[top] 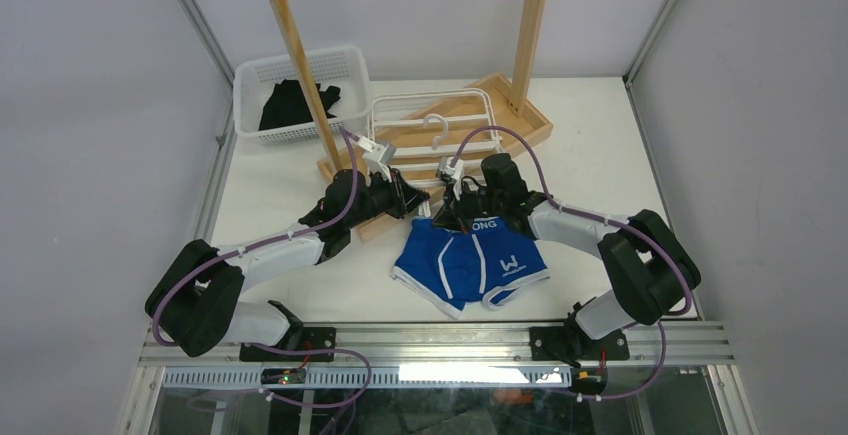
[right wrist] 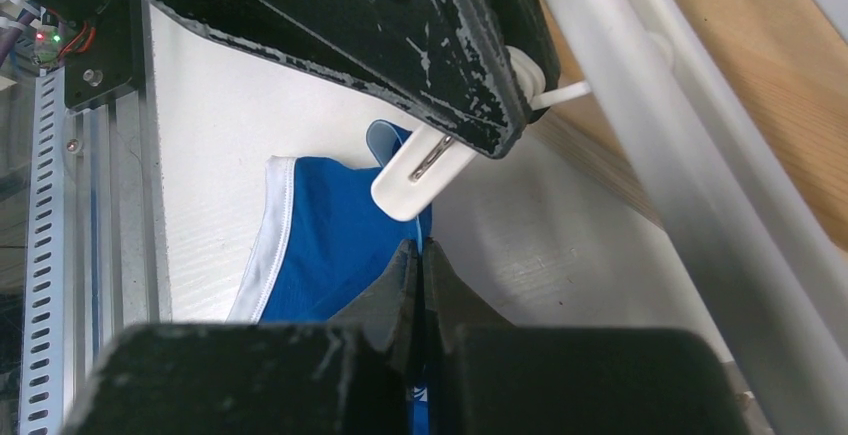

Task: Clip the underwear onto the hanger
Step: Clamp the underwear onto the hanger.

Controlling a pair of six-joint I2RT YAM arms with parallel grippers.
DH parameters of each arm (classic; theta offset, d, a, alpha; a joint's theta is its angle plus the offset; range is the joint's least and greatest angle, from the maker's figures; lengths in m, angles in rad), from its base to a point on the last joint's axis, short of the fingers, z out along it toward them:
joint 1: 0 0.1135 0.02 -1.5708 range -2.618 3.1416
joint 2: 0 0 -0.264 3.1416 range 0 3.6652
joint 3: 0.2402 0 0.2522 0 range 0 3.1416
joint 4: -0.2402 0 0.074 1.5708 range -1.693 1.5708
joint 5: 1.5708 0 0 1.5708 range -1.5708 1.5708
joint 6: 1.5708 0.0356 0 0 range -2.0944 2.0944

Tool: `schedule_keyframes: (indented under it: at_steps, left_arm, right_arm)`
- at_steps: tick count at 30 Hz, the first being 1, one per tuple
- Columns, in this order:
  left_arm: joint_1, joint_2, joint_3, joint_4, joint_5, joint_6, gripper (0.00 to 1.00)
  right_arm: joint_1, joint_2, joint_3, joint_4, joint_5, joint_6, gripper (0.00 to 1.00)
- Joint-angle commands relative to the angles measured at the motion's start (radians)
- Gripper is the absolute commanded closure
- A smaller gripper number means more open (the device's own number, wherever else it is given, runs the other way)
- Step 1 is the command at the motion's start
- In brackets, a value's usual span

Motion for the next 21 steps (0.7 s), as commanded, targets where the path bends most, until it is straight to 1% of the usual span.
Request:
schedule_keyframes:
  at_steps: [1,21]
  left_arm:
    - [-0.008,-0.004,-0.002,0.078,0.130,0.010,1.00]
    - [-0.008,-0.002,-0.008,0.083,0.144,0.013,1.00]
  right_arm:
    - [-0.006,-0.023,0.039,0.059,-0.028,0.015,1.00]
    - [-0.012,-0.019,0.057,0.074,-0.025,0.018,1.00]
